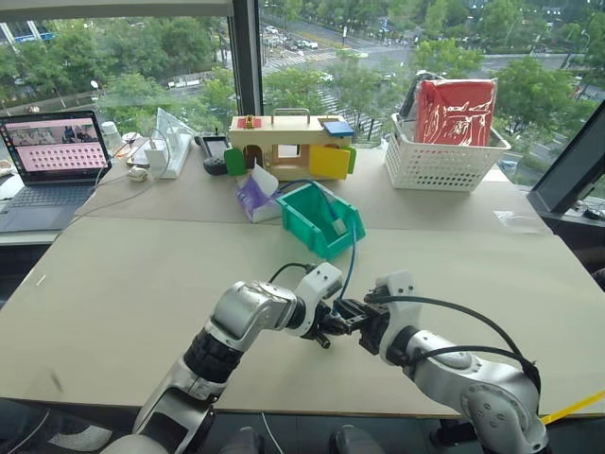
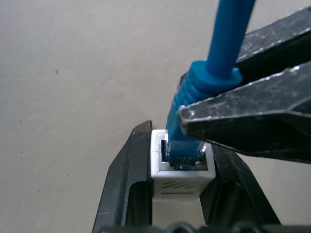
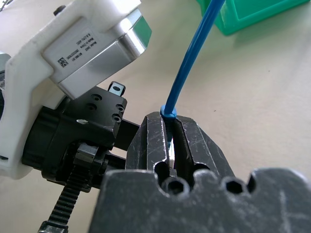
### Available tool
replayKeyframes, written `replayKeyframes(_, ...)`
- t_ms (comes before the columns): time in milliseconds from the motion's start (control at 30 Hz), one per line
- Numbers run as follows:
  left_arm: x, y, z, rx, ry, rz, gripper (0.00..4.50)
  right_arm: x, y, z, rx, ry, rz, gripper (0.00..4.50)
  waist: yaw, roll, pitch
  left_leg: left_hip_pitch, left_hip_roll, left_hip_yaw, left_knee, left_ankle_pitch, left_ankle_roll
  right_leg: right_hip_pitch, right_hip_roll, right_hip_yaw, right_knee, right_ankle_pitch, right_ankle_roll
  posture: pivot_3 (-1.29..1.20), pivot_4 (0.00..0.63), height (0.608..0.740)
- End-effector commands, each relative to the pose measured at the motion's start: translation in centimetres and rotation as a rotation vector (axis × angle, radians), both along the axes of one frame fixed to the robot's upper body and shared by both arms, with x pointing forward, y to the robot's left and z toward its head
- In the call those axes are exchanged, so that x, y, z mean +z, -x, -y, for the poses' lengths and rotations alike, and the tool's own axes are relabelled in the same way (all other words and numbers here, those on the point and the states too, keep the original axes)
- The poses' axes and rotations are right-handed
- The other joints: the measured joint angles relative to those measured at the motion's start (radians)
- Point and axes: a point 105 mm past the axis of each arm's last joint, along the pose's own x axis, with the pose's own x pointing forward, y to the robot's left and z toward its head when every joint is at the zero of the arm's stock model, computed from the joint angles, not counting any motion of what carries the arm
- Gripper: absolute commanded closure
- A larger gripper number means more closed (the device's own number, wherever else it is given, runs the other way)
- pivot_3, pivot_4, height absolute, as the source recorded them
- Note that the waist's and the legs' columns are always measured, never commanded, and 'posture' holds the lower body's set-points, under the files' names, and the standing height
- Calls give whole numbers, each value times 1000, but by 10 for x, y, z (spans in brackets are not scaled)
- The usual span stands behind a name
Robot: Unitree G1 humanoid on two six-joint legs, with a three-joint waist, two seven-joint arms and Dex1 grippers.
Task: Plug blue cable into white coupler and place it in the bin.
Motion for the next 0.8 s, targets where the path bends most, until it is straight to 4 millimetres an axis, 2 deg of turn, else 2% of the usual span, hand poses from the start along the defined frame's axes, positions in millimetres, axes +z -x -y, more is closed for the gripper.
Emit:
replayKeyframes(33, 24, -4, 2, -7, 43, 94, 3787, -87, 44, -3, 99, 144, -362, 4500, -1, -1, -7, 0, 0, 0, 0, 0, 0, 0, 0, 0, 0, 0, 0, 0, 150, 732)
replayKeyframes(100, 24, -4, 1, -7, 35, 101, 3787, -87, 41, -2, 75, 126, -345, 4500, 0, -2, -13, 1, 0, -1, -1, -1, -1, 0, 0, 0, 0, -2, -1, 0, 150, 732)
replayKeyframes(167, 22, -5, -3, -2, 19, 119, 3787, -76, 29, 0, 22, 67, -289, 4500, -2, -2, -14, 2, 0, -4, -1, -2, -2, 1, 0, -1, 0, -3, -2, 0, 150, 732)
replayKeyframes(267, 19, -7, -7, 0, 6, 138, 3787, -52, 5, 12, -79, -7, -164, 4500, -8, -2, -14, 2, 0, -6, -1, -2, -2, 1, 0, -1, 1, -3, -2, 0, 150, 732)
replayKeyframes(333, 16, -7, -12, -13, -4, 167, 3787, -29, -10, 23, -148, -73, -64, 4500, -13, -2, -14, 2, 0, -7, -1, -2, -2, 1, 0, 0, 1, -3, -2, 0, 150, 732)
replayKeyframes(400, 14, -5, -13, -31, 20, 164, 2778, -6, -21, 34, -202, -126, 17, 4500, -14, -1, -13, 1, 0, -8, -1, -2, -2, 0, 0, 0, 1, -3, -2, 0, 150, 732)
replayKeyframes(433, 16, -5, -12, -22, 52, 154, 2611, 3, -26, 40, -230, -147, 50, 4500, -12, 0, -12, 1, -1, -9, -1, -2, -2, 0, 0, 0, 1, -3, -3, 0, 150, 732)
replayKeyframes(600, 16, -3, -13, -59, 115, 184, 737, 53, -50, 66, -315, -204, 186, 4500, -7, 7, -6, -3, -5, -9, 0, -2, -2, -2, -2, 1, 1, -2, -2, 0, 150, 732)
replayKeyframes(667, 23, 9, -9, -112, 225, 145, 82, 69, -60, 69, -317, -226, 222, 4500, -8, 8, -5, -3, -5, -9, 0, -2, -2, -2, -2, 1, 1, -2, -3, 0, 150, 732)
replayKeyframes(800, 24, 10, -24, -126, 282, 230, 82, 105, -92, 70, -285, -262, 301, 4500, -19, 11, -1, -3, -5, -9, -2, -3, -2, -3, -1, 1, 1, 2, 0, 0, 150, 732)
